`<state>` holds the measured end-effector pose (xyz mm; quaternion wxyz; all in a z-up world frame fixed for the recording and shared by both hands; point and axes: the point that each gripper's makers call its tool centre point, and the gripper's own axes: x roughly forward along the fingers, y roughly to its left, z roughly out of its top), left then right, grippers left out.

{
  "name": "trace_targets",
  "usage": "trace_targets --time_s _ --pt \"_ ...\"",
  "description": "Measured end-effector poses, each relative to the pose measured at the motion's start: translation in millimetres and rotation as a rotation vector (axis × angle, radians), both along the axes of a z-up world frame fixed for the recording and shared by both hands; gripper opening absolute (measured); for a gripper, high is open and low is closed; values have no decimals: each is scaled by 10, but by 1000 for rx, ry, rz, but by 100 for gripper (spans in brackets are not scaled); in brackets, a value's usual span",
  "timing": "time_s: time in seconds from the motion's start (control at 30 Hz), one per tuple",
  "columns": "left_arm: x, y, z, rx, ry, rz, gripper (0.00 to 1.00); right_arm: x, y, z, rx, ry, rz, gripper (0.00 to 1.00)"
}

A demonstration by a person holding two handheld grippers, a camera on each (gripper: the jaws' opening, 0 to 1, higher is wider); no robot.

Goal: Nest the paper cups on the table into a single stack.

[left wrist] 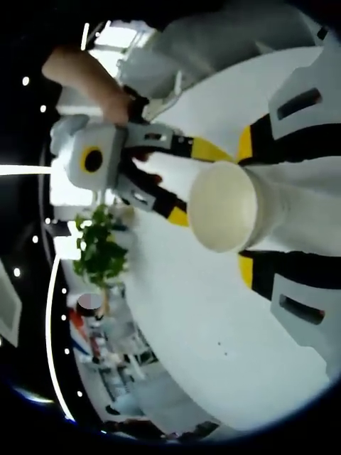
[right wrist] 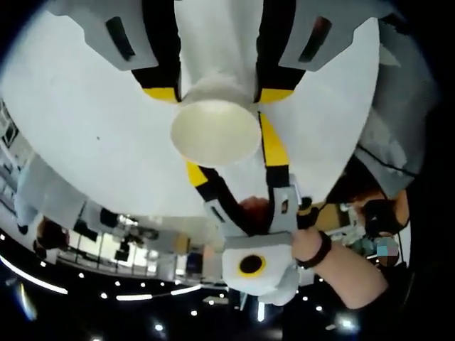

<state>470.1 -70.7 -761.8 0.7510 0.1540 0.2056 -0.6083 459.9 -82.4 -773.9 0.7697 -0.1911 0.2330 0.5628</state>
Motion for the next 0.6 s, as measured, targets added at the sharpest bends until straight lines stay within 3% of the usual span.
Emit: trace_targets --time_s 0.17,0.33,0.6 --pt "56 96 -16 27 -23 28 54 -58 -48 -60 -21 16 -14 44" --pt "73 212 38 12 -9 86 59 -141 -143 -52 -16 31 -58 45" --pt "-154 392 204 -7 -38 148 63 -358 -280 157 29 -3 -147 49"
